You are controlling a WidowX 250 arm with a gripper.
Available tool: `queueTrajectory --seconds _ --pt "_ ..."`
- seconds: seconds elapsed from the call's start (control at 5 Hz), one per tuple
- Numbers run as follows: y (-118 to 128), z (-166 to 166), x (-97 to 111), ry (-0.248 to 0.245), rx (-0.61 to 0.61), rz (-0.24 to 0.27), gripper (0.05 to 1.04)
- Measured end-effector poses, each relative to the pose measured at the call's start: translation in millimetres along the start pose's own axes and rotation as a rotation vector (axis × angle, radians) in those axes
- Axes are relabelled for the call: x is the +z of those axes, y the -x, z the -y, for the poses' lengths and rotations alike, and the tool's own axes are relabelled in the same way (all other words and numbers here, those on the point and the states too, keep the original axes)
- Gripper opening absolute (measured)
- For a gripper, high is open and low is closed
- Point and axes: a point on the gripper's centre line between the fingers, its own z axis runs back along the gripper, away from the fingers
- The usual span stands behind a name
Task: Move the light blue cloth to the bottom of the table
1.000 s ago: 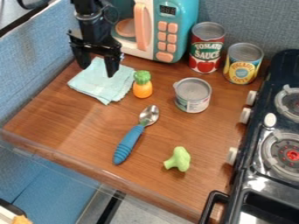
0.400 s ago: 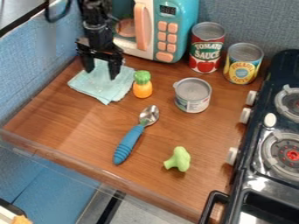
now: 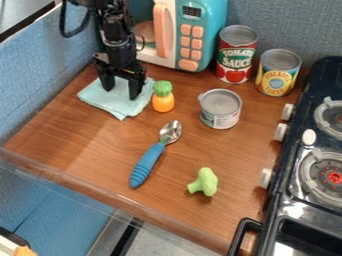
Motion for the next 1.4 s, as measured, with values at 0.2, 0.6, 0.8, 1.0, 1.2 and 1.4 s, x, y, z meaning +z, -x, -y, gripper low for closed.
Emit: queueTrajectory --seconds 0.2,0.6,0.8,1.0,1.2,1.4 --pt "33.4 10.2 2.1 -0.002 -0.024 -0.017 0.999" --pt "89.2 3.6 3.9 -0.004 -0.029 -0.022 0.999" --pt "113.8 0.2 3.7 -0.006 -0.016 -0.034 0.999" --pt "124.2 0.6 7.4 0.018 0.020 -0.032 0.999" --pt "105.1 -0.1 18.8 0.052 0.054 0.026 1.000" --pt "87.1 7.0 58.6 0.019 0.057 0.112 1.000"
